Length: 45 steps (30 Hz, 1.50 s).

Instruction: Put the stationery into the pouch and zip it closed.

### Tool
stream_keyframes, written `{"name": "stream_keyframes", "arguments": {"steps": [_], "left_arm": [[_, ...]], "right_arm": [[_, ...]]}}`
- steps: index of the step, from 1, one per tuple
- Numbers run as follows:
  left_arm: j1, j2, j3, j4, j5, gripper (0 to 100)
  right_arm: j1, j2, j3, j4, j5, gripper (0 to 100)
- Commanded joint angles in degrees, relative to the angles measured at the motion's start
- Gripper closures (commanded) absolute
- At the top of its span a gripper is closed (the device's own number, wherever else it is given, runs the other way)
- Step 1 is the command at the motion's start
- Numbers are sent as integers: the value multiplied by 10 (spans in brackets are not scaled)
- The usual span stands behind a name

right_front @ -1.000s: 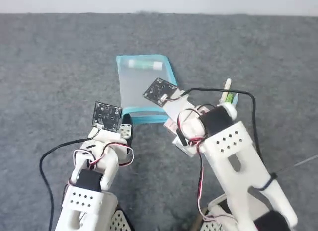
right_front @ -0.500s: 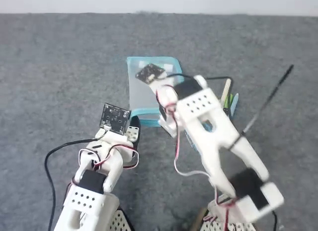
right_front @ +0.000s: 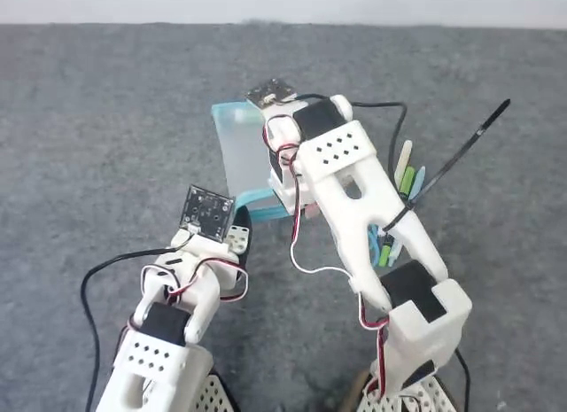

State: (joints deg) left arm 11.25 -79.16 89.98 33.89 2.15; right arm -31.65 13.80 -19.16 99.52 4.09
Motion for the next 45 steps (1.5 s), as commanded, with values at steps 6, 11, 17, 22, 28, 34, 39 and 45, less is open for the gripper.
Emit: {"name": "stream_keyframes", "arguments": {"steps": [6, 11, 17, 22, 28, 34, 39, 45], "left_arm": [[1, -9, -6, -19, -6, 988], [0, -9, -6, -19, -6, 988], [-48, -9, -6, -21, -6, 988], [-70, -9, -6, -19, -6, 988], [-72, -9, 0, -18, -6, 988], [-72, -9, 0, -18, -6, 988], [-72, -9, 0, -18, -6, 988], [-72, -9, 1, -18, -6, 988]], "right_arm": [[14, -15, -69, 11, -9, 742], [15, -80, -73, 25, -4, 742], [111, -159, -14, 23, -4, 742], [233, -175, 124, -30, -9, 742], [331, -176, 367, -221, -6, 801], [340, -175, 484, -335, -4, 812], [340, -175, 520, -371, -8, 812], [339, -175, 563, -422, -8, 814]]}}
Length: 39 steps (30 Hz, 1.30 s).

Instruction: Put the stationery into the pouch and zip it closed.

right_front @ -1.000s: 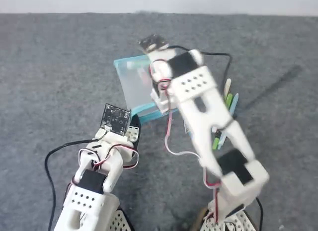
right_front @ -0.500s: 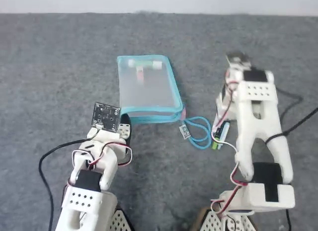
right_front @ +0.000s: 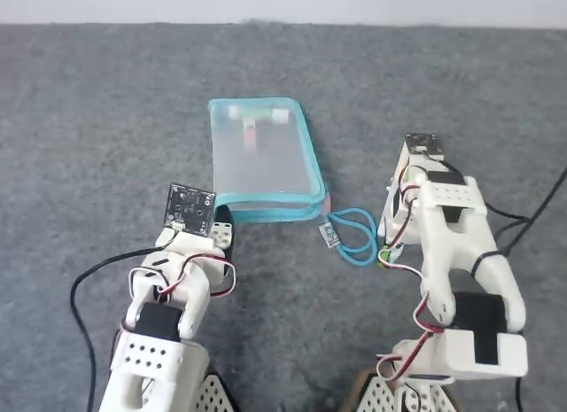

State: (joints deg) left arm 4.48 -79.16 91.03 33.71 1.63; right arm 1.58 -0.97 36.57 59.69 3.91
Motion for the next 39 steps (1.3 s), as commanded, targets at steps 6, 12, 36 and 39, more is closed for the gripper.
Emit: {"name": "stream_keyframes", "arguments": {"steps": [6, 12, 36, 39], "left_arm": [[-4, -9, -9, -17, -1, 988], [-4, -9, -9, -17, -1, 988], [0, -9, -9, -19, 0, 988], [0, -9, -9, -19, 0, 988]], "right_arm": [[-30, 0, 7, -29, -8, 814], [-26, 74, -34, -7, -40, 817], [-88, -336, -45, 214, 91, 991], [-141, -381, -46, 240, 93, 991]]}}
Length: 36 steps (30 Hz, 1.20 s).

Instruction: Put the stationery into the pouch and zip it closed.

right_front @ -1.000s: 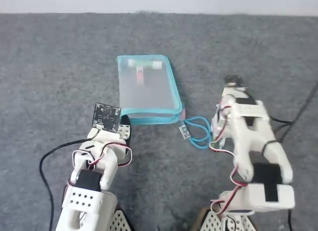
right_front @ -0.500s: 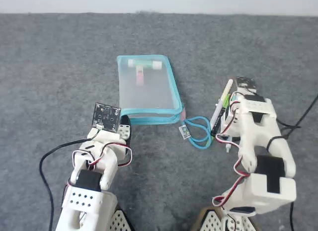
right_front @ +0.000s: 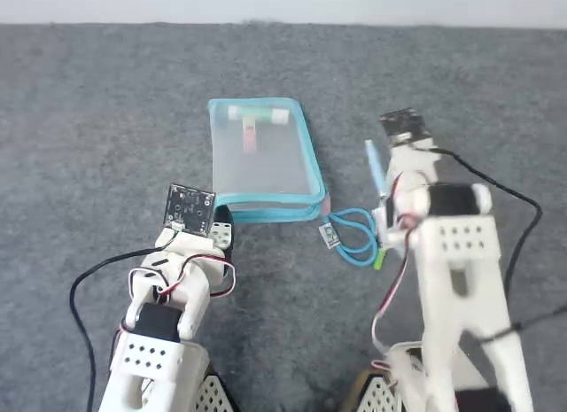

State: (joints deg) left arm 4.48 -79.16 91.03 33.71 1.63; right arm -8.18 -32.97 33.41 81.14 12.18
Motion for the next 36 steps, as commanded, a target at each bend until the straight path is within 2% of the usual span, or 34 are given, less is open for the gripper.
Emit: {"name": "stream_keyframes", "arguments": {"steps": [1, 11, 31, 36], "left_arm": [[0, -9, -9, -19, 0, 988], [-2, -9, -9, -18, 0, 988], [-2, -9, -9, -18, 0, 988], [0, -9, -9, -19, -1, 988]], "right_arm": [[-65, -71, -14, 31, 18, 991], [-249, -78, -15, 92, 117, 991], [-257, -78, 5, 109, 128, 991], [-255, -44, -6, 65, 47, 991]]}}
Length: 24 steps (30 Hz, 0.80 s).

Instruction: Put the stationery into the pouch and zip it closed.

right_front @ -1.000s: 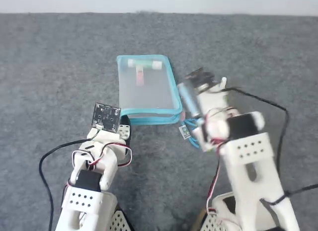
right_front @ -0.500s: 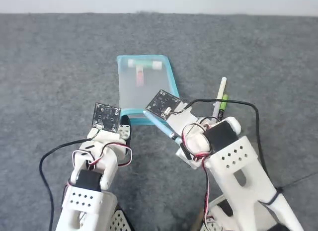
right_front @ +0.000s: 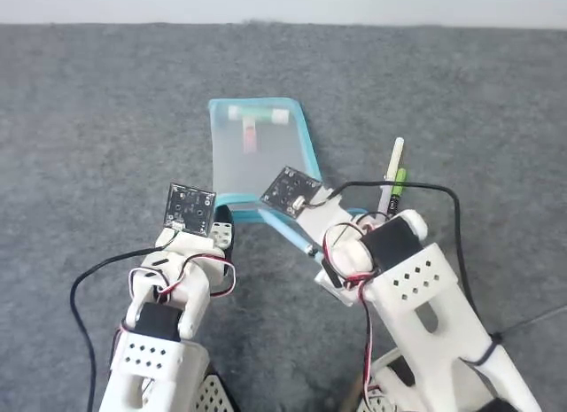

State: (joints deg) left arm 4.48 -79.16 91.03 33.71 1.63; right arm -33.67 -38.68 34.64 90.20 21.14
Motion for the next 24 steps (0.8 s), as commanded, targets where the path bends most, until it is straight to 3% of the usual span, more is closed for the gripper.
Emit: {"name": "stream_keyframes", "arguments": {"steps": [1, 10, 16, 21, 24], "left_arm": [[0, -9, -9, -19, -1, 988], [0, -9, -6, -19, -1, 988], [0, -9, -5, -20, -1, 988], [0, -9, -5, -20, -1, 988], [0, -9, -5, -20, -1, 988]], "right_arm": [[0, 34, -29, -31, -55, 991], [72, 288, -280, -23, -164, 991], [75, 427, -467, 58, -207, 983], [74, 470, -543, 119, -207, 833], [72, 458, -546, 120, -207, 812]]}}
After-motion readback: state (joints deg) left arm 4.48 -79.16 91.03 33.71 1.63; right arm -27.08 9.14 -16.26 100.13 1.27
